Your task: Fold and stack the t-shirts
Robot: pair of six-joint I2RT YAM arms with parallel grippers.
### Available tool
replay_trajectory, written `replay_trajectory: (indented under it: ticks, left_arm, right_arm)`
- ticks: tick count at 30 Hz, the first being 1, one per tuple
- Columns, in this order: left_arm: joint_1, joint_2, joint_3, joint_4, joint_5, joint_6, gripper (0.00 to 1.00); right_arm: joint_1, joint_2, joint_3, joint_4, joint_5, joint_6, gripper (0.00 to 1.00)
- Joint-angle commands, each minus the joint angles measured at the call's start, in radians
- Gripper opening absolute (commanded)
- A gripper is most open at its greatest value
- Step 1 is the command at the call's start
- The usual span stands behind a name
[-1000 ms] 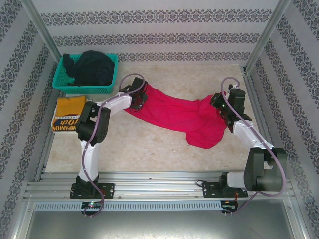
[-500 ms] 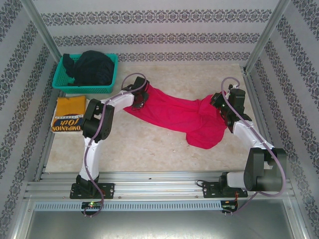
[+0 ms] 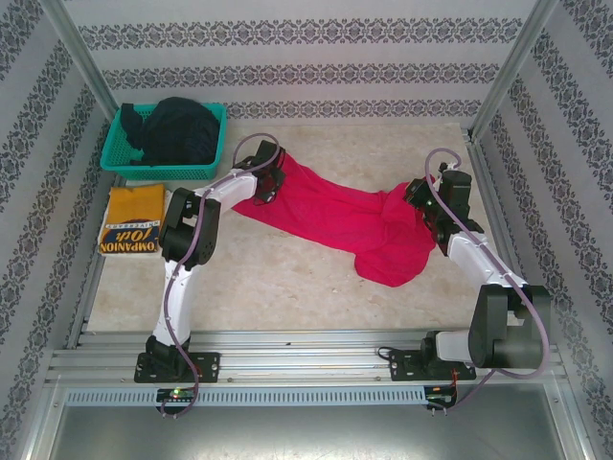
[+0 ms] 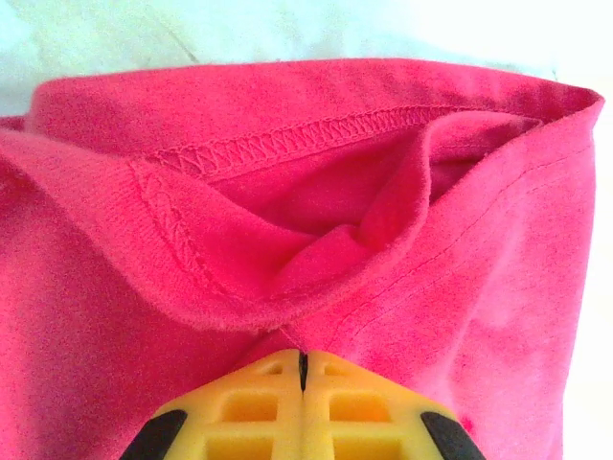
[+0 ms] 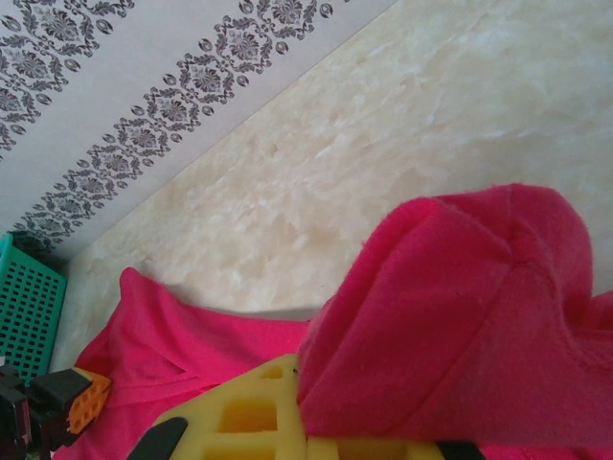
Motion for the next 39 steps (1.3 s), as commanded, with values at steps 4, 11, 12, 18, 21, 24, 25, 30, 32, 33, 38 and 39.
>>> replay_trajectory:
  ticks: [4,11,12,18,21,24,25,30,32,33,38,39]
  left_arm:
    - [0.011,-0.138,-0.050,0.026,-0.047,0.055,0.00]
    - [-0.004,-0.125,-0.047,-0.020,0.003,0.048,0.26]
    - [-0.010,-0.115,-0.036,-0.035,0.001,0.049,0.26]
    - [-0.021,-0.063,-0.023,-0.062,-0.018,0.017,0.40]
    - [-0.018,-0.042,0.005,-0.093,-0.052,0.023,0.40]
    - [-0.013,-0.007,0.045,-0.132,-0.057,0.030,0.40]
    - [-0.010,0.007,0.058,-0.141,-0.054,0.031,0.39]
    - [-0.010,0.084,0.171,-0.239,-0.040,0.062,0.37]
    - [-0.011,0.144,0.279,-0.345,-0.028,0.093,0.37]
    - [-0.009,0.168,0.325,-0.391,-0.025,0.113,0.36]
    - [-0.014,0.276,0.563,-0.655,-0.057,0.272,0.33]
    - [-0.015,0.281,0.577,-0.675,-0.065,0.298,0.32]
  right_arm:
    - [-0.001,-0.030,-0.014,0.006,0.008,0.002,0.00]
    - [0.000,-0.028,-0.023,0.016,0.002,0.009,0.00]
    - [0.000,-0.027,-0.025,0.018,0.002,0.010,0.00]
    - [0.000,-0.028,-0.028,0.018,0.000,0.007,0.00]
    - [-0.001,-0.031,-0.031,0.013,0.003,0.003,0.00]
    - [-0.001,-0.030,-0.034,0.014,0.005,0.003,0.00]
    - [-0.001,-0.029,-0.034,0.015,0.005,0.004,0.00]
    - [0.000,-0.031,-0.040,0.020,0.006,0.008,0.00]
    - [0.000,-0.033,-0.043,0.022,0.008,0.010,0.00]
    - [0.000,-0.034,-0.045,0.024,0.009,0.010,0.00]
    - [-0.001,-0.029,-0.062,0.047,0.012,0.016,0.00]
    - [-0.002,-0.027,-0.066,0.051,0.012,0.017,0.00]
